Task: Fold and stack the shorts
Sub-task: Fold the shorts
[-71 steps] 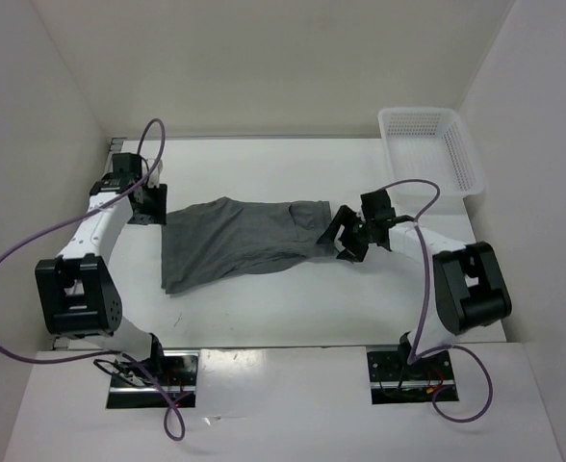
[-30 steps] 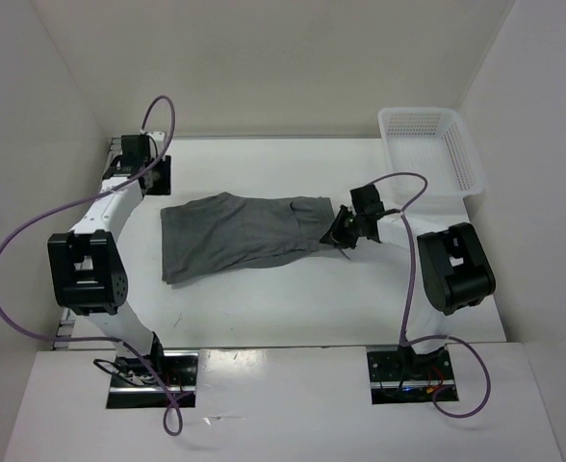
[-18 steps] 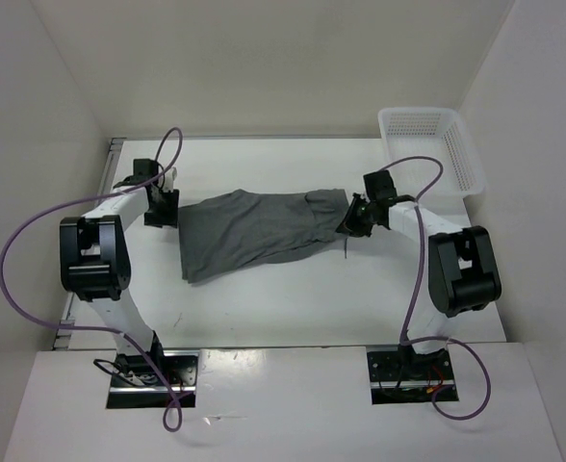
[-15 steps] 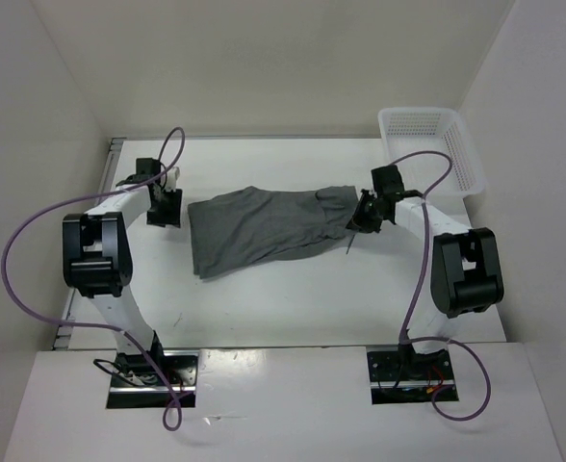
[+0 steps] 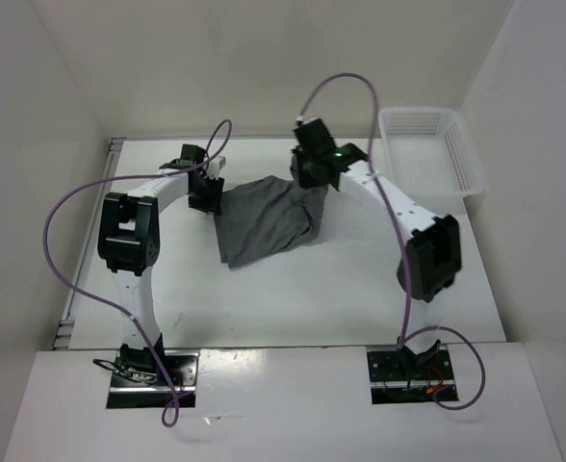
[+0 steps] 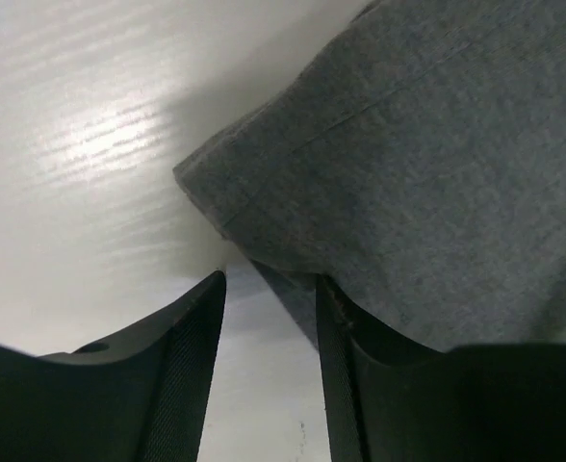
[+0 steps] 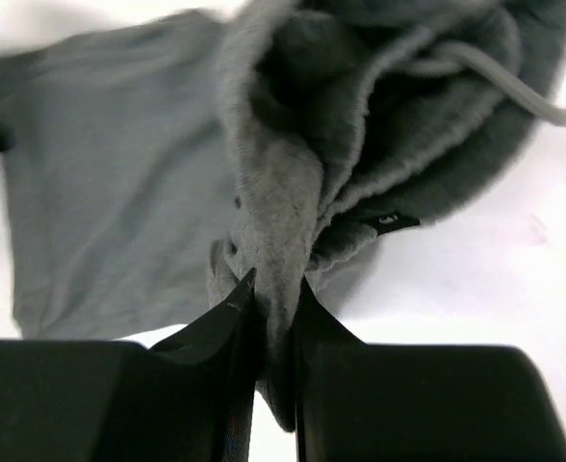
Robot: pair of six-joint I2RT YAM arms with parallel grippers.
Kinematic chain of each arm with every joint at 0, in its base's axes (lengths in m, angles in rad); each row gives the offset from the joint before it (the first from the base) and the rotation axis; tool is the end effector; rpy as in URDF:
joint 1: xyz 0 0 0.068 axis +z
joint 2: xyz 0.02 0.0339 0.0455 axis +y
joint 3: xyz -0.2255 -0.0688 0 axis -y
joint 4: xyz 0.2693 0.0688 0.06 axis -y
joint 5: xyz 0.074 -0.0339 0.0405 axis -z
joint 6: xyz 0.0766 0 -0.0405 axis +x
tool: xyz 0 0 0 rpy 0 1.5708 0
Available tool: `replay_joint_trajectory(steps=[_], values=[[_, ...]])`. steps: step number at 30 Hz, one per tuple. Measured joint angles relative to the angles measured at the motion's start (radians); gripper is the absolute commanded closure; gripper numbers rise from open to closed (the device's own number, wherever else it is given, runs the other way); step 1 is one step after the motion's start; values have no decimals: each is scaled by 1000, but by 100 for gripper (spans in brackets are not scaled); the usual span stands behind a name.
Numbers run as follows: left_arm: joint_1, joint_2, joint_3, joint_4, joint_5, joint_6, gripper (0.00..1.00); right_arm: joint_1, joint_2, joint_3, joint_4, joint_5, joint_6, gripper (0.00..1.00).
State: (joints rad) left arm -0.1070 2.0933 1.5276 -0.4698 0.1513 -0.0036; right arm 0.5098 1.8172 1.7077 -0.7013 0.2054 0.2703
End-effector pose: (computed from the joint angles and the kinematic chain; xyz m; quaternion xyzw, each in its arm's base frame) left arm 0.4645 -0.0615 0.0864 0.0697 0.9593 -0.0874 0.2593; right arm 0.4021 0.2069 0.2544 -0.0726 0.9217 0.0522 0.3775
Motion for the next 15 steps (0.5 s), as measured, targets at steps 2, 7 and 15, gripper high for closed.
replay_joint_trajectory(steps=[2, 7, 15], values=[[-8, 19, 27, 3, -16, 0, 56, 98, 102, 125, -31, 31, -35, 100], [-7, 42, 56, 2, -23, -1, 66, 290, 360, 367, -103, 61, -100, 100], [-1, 58, 80, -9, -13, -4, 69, 398, 515, 475, -163, -3, -103, 100]])
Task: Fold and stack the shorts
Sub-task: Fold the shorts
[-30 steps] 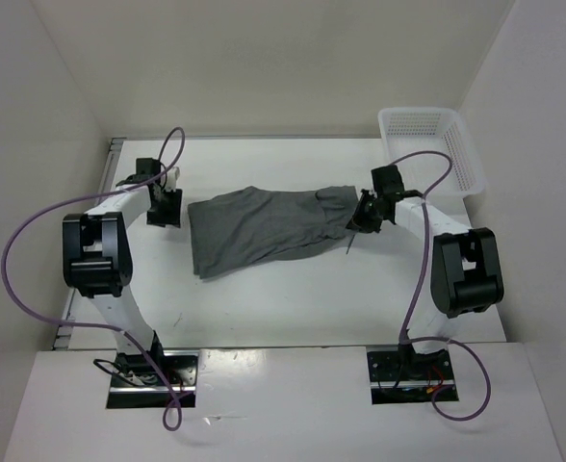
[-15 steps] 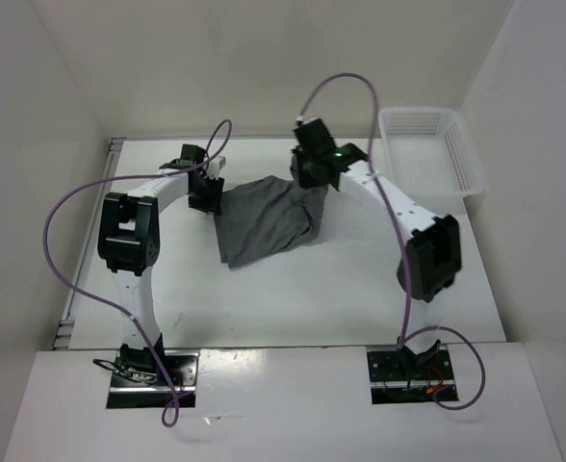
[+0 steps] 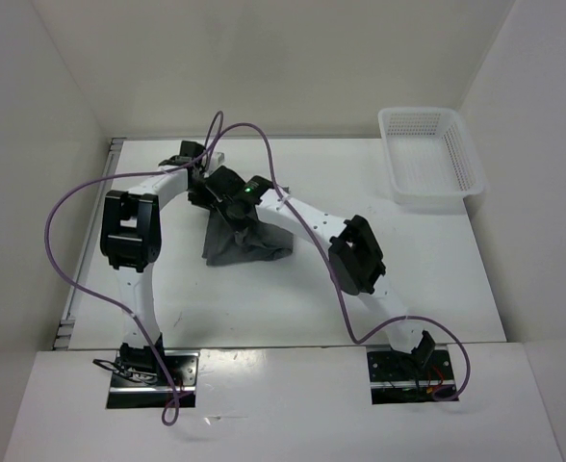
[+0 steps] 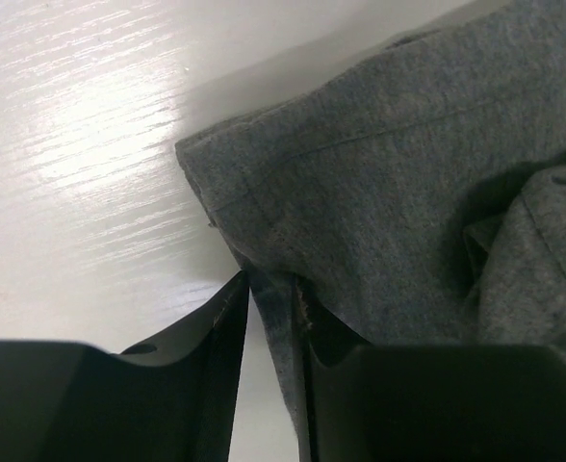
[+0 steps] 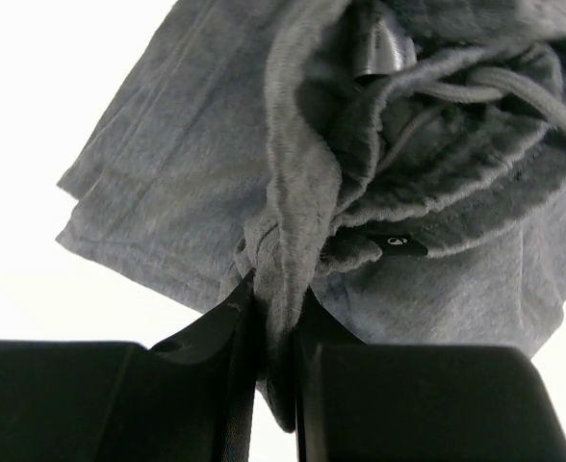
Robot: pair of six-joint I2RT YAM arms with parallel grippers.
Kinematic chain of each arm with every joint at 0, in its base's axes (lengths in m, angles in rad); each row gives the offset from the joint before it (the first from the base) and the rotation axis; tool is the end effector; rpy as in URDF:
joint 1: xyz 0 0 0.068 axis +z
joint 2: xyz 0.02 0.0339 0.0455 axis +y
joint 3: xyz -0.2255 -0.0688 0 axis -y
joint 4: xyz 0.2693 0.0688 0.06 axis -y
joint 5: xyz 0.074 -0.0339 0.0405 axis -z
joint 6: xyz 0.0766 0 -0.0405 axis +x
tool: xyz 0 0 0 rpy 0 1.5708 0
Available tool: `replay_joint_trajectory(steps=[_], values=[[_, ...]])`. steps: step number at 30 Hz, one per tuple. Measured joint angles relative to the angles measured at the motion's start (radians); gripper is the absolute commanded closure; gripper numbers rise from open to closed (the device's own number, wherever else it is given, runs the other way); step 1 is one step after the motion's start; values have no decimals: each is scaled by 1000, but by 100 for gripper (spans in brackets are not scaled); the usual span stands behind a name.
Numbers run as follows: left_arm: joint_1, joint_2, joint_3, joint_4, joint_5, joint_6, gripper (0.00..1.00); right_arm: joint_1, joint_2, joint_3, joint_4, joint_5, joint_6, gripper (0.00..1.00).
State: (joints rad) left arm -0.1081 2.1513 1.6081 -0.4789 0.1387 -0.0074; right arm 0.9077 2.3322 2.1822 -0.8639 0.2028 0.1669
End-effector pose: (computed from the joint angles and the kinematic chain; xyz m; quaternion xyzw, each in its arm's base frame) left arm 0.4794 -0.0627 0.0864 0.0671 0.9581 -0.0822 0.2660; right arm 0.3382 0.4079 0.1693 -0.3203 0.9017 0.0563 0.2847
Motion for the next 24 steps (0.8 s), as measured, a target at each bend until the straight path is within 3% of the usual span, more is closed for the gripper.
replay_joint_trajectory(steps=[1, 4, 6, 7, 12, 17, 21, 24], values=[[2, 3, 5, -3, 1, 0, 69, 3, 3, 6, 0, -9, 2, 100], [2, 9, 15, -8, 2, 0, 69, 4, 7, 27, -5, -31, 7, 61], [3, 9, 16, -8, 2, 0, 64, 5, 11, 40, -5, -55, 15, 46], [5, 9, 17, -8, 0, 2, 62, 5, 13, 48, -4, -71, 19, 43], [33, 17, 42, -16, -45, 4, 50, 11, 13, 82, 3, -176, 21, 39], [151, 2, 71, -37, -101, 4, 46, 24, -43, 81, 41, -256, 13, 35], [220, -137, 31, -42, -136, 3, 45, 28, -291, -201, 195, -245, 12, 30], [181, -311, 0, -55, -89, 3, 45, 8, -526, -462, 287, -229, 46, 30]])
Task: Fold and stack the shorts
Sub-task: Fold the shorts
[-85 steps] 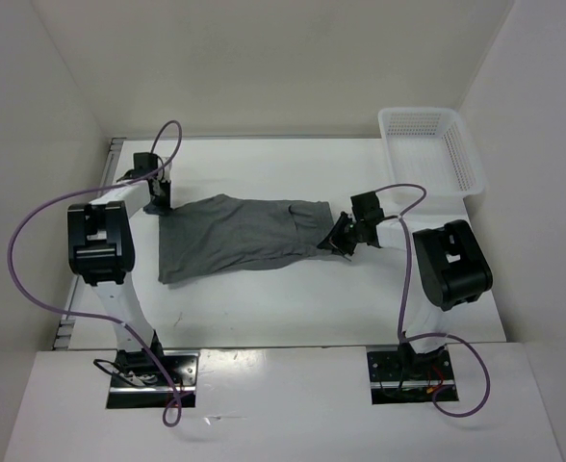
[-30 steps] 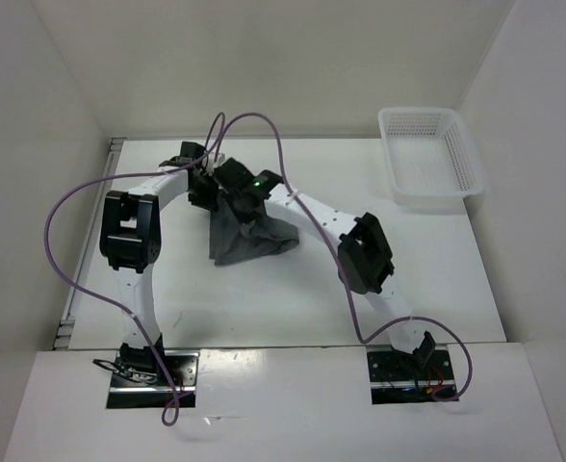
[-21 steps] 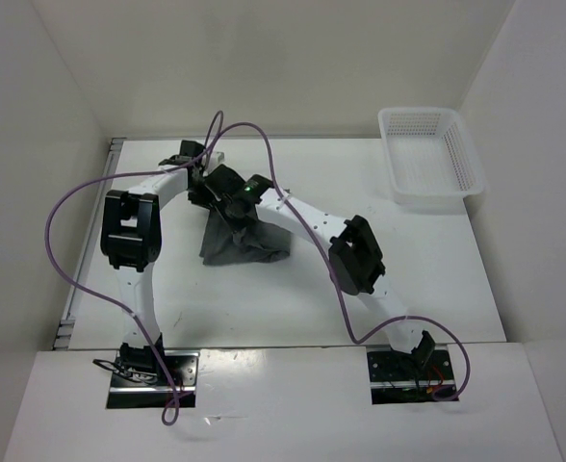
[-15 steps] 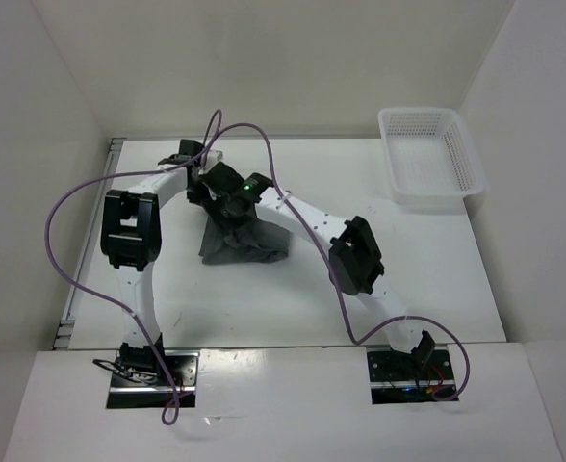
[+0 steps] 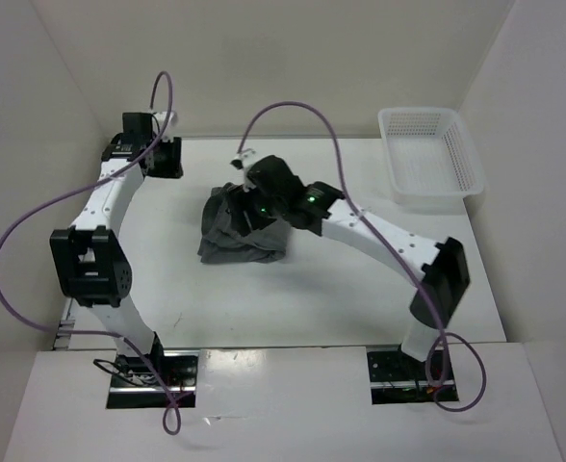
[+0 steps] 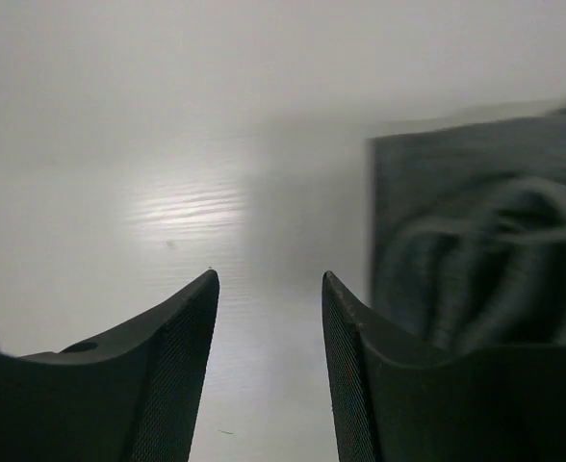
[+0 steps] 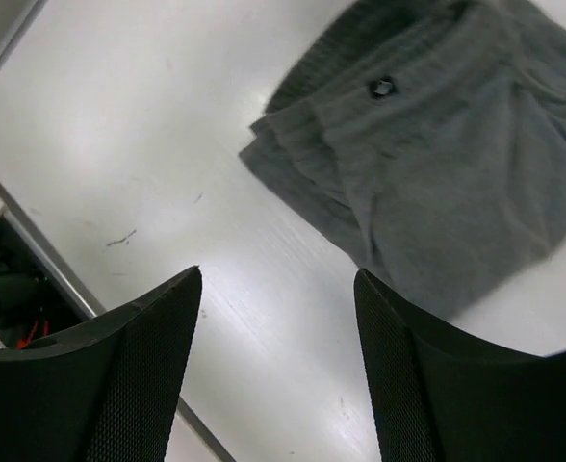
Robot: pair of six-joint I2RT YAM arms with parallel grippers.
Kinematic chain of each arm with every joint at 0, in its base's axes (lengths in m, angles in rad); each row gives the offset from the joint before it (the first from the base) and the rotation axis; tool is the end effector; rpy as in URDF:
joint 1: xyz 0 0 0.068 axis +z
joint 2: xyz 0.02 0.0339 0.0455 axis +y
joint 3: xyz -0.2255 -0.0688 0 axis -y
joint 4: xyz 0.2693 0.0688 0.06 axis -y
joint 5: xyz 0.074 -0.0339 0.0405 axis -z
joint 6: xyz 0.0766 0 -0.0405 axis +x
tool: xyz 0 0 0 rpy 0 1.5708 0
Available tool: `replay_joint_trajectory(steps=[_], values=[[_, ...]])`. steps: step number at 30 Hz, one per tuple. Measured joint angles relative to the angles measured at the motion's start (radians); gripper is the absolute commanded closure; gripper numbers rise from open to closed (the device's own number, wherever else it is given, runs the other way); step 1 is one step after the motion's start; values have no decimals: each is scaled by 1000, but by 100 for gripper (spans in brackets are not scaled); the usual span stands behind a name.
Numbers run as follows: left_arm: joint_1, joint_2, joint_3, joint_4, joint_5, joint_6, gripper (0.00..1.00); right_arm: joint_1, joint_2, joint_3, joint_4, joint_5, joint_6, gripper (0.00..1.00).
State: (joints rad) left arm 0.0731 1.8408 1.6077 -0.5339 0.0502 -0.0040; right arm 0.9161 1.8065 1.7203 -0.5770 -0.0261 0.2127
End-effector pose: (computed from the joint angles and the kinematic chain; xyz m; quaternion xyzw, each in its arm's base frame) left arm 0.4634 0.0301 0.2226 -0.0256 0.9197 -0.0096 0.3916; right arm 0.2814 0.3699 0.2767 -0.3150 0.8417 0.2444 0.3641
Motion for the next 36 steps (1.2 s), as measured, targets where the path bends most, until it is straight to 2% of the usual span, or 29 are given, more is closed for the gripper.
replay_joint_trajectory(steps=[3, 6, 11, 17, 22, 26, 27, 28, 29, 30, 31, 32, 33, 35, 36], values=[[-98, -129, -16, -23, 107, 0, 44, -67, -139, -175, 70, 16, 58, 26], [-200, -163, -58, -36, 186, 1, 42, -155, -161, -311, 114, 44, 106, 20], [-246, -51, -139, -80, 209, 0, 41, -175, -120, -502, 126, 45, 153, 18], [-267, 9, -169, -112, 211, 0, 41, -117, -114, -537, 166, 45, 185, 18], [-298, 15, -169, -100, 225, 0, 52, -107, -89, -544, 226, 48, 203, 18], [-306, 37, -171, -95, 237, 1, 67, -107, -9, -543, 239, 75, 215, 21], [-306, 42, -172, -94, 238, -1, 72, -107, 12, -543, 239, 80, 217, 25], [-306, 45, -175, -93, 238, 0, 84, -107, 33, -543, 239, 84, 219, 28], [-306, 49, -177, -94, 238, -3, 89, -107, 51, -543, 239, 87, 222, 32], [-306, 52, -178, -96, 239, -2, 93, -107, 64, -542, 239, 91, 226, 48], [-306, 54, -178, -99, 240, -1, 98, -107, 66, -540, 242, 98, 229, 60], [-306, 54, -177, -107, 241, -1, 100, -107, 66, -537, 248, 98, 238, 70], [-306, 54, -172, -121, 244, -1, 100, -107, 66, -536, 253, 100, 243, 87], [-305, 52, -147, -159, 254, 0, 100, -107, 66, -537, 260, 104, 259, 100], [-302, 48, -126, -192, 261, 0, 100, -107, 66, -537, 265, 108, 268, 100]])
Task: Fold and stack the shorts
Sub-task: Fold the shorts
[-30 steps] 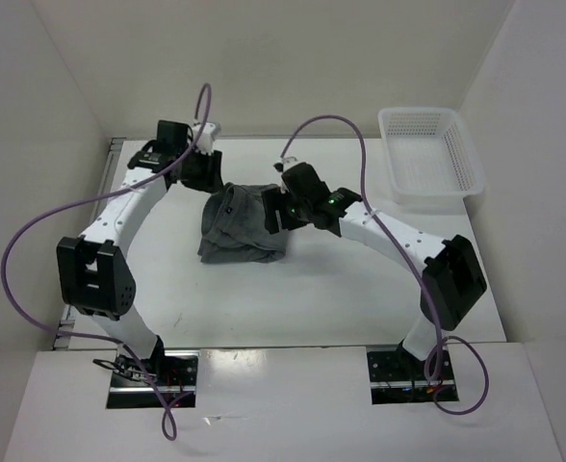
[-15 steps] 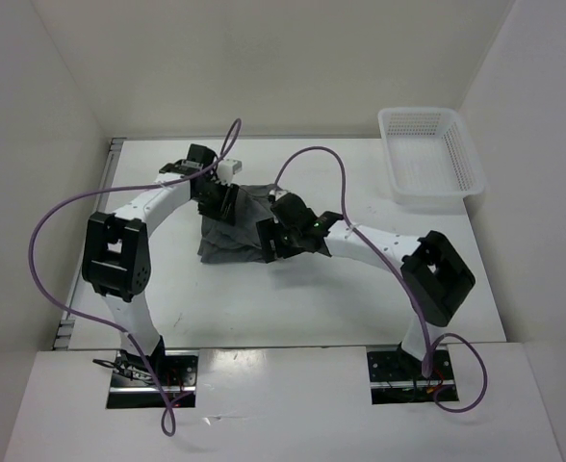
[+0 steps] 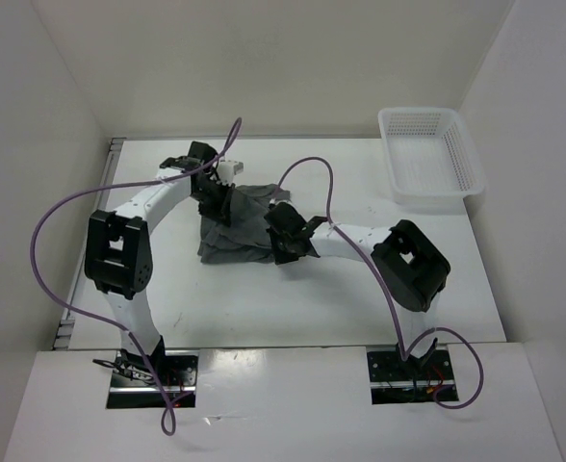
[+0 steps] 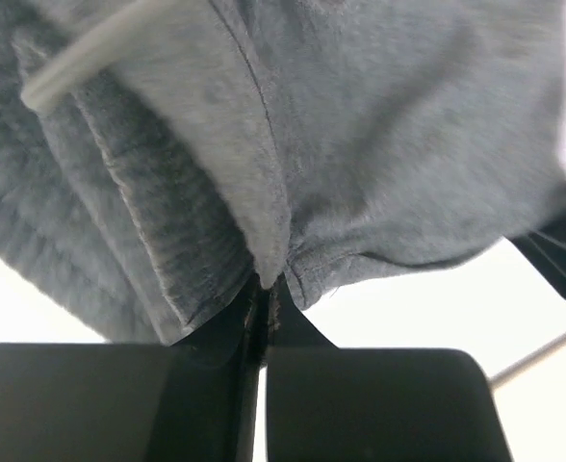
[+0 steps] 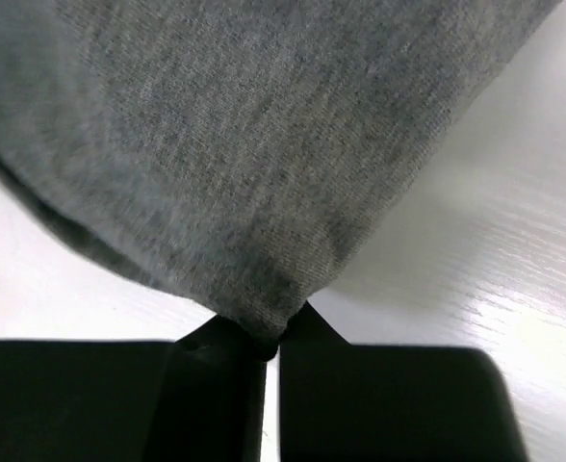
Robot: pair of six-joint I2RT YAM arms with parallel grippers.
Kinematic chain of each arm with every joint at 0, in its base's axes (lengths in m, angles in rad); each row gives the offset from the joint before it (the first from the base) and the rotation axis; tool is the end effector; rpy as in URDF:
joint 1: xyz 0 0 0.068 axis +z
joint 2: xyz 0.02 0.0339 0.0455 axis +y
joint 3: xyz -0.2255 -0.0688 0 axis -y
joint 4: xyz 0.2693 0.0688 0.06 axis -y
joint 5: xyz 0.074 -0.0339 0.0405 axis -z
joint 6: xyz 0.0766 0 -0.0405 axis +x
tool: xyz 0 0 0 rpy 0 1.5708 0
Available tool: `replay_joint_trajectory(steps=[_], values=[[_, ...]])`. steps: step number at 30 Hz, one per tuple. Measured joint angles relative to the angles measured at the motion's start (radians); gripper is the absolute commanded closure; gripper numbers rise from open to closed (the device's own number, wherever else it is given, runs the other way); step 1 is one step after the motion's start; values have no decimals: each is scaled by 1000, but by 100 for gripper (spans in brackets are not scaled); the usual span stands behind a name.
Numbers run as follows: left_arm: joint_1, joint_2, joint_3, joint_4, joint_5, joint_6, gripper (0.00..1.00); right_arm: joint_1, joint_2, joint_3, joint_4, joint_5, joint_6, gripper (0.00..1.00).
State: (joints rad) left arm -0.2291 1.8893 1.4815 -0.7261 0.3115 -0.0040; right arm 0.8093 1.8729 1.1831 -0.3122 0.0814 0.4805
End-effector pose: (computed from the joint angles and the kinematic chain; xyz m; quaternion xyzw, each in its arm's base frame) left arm 0.4074 -0.1191 0.1428 0.1417 0.9545 -0.1753 0.1950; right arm 0.2902 0.2953 0.0770 -0.1457 0.9480 0.1373 0.2475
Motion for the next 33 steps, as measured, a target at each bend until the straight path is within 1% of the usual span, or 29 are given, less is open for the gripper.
replay_joint_trajectory(steps=[3, 5, 8, 9, 10, 13, 14, 15, 16, 18, 21, 24, 25, 26, 28, 29, 30, 31, 32, 33], values=[[13, -39, 45, -68, 13, 0, 100, 0, -2, -17, 22, 6, 13, 100], [31, -86, 30, -86, 27, -2, 98, 0, -3, -42, 45, 4, 21, 100], [48, -144, -64, -90, 42, -3, 94, 0, -23, -77, 89, -6, 29, 100], [53, -146, -102, -93, 44, -4, 92, 2, -29, -86, 93, -11, 29, 100], [55, -142, -143, -82, 45, -3, 89, 3, -33, -93, 95, -15, 30, 100], [65, -120, -246, -37, 42, -6, 83, 5, -39, -108, 104, -26, 31, 100], [68, -106, -267, -23, 35, -6, 78, 5, -43, -116, 111, -30, 28, 96], [72, -95, -278, -11, 32, -6, 76, 5, -48, -121, 114, -34, 26, 82], [75, -87, -284, 0, 27, -8, 74, 5, -54, -128, 118, -36, 19, 56], [82, -82, -289, 11, 10, -6, 70, 5, -79, -143, 108, -32, 3, 46], [93, -84, -288, 25, -10, -2, 61, 4, -159, -177, 69, -13, -40, 40], [97, -98, -287, 18, -15, -1, 54, 4, -292, -194, 29, 3, -83, 40], [97, -106, -285, 11, -17, -1, 52, 4, -336, -194, 28, 10, -94, 42], [97, -117, -280, 2, -18, -1, 50, 4, -380, -193, 28, 11, -106, 49], [98, -143, -262, -22, -19, 0, 45, 4, -445, -180, 29, 14, -127, 58], [101, -160, -245, -37, -18, 0, 43, 4, -457, -162, 28, 17, -132, 68], [105, -174, -224, -48, -18, 1, 38, 4, -455, -138, 31, 17, -138, 73], [111, -186, -190, -64, -13, 2, 38, 4, -441, -115, 35, 15, -142, 77], [118, -194, -154, -70, -5, 2, 36, 3, -415, -82, 34, 16, -141, 81], [128, -201, -116, -68, 3, 1, 35, 3, -380, -47, 39, 11, -142, 88]])
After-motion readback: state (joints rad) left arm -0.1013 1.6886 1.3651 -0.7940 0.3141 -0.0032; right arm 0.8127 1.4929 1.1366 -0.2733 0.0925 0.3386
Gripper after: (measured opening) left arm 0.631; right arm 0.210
